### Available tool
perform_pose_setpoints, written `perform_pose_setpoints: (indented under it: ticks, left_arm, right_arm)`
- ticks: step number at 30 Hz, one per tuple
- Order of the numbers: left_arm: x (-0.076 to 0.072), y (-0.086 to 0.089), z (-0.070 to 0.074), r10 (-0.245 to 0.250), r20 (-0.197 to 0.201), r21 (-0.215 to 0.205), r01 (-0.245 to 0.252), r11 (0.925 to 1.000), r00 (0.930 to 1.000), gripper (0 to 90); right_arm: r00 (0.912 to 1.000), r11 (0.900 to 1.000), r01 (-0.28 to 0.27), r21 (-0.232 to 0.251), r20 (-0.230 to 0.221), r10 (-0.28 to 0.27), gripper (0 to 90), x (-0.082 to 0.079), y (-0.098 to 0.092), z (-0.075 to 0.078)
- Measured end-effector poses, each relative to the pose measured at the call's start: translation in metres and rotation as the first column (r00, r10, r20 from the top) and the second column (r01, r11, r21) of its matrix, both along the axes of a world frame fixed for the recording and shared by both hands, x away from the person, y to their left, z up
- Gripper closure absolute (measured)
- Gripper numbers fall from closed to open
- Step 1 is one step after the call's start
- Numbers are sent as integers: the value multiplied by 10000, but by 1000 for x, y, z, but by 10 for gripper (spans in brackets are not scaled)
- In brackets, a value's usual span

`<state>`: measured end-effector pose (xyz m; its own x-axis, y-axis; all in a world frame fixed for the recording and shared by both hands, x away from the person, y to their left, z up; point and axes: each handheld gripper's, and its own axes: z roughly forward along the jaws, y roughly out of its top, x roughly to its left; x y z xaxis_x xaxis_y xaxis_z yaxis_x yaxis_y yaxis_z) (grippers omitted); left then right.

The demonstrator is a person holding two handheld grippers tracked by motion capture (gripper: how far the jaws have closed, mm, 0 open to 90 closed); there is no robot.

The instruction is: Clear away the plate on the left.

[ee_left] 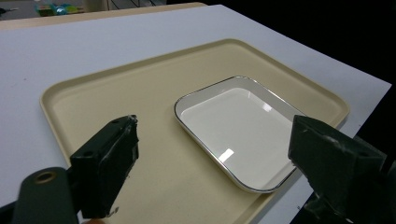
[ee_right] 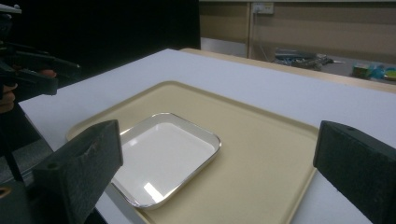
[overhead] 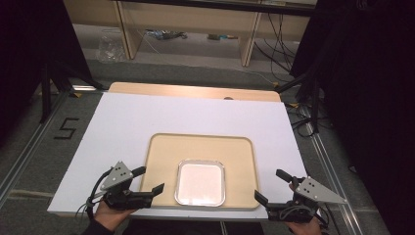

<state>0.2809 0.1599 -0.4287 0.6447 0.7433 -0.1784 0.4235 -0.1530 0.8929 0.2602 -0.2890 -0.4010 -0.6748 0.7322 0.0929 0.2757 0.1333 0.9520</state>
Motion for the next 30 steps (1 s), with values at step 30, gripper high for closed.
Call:
perform_pose_setpoints:
  ticks: [30]
  left_arm:
    - [-22, -8, -3, -85, -18, 554, 86, 9984, 10000, 113]
  right_arm:
    - [10000, 10000, -21, -24, -5, 21, 20, 0, 0, 0]
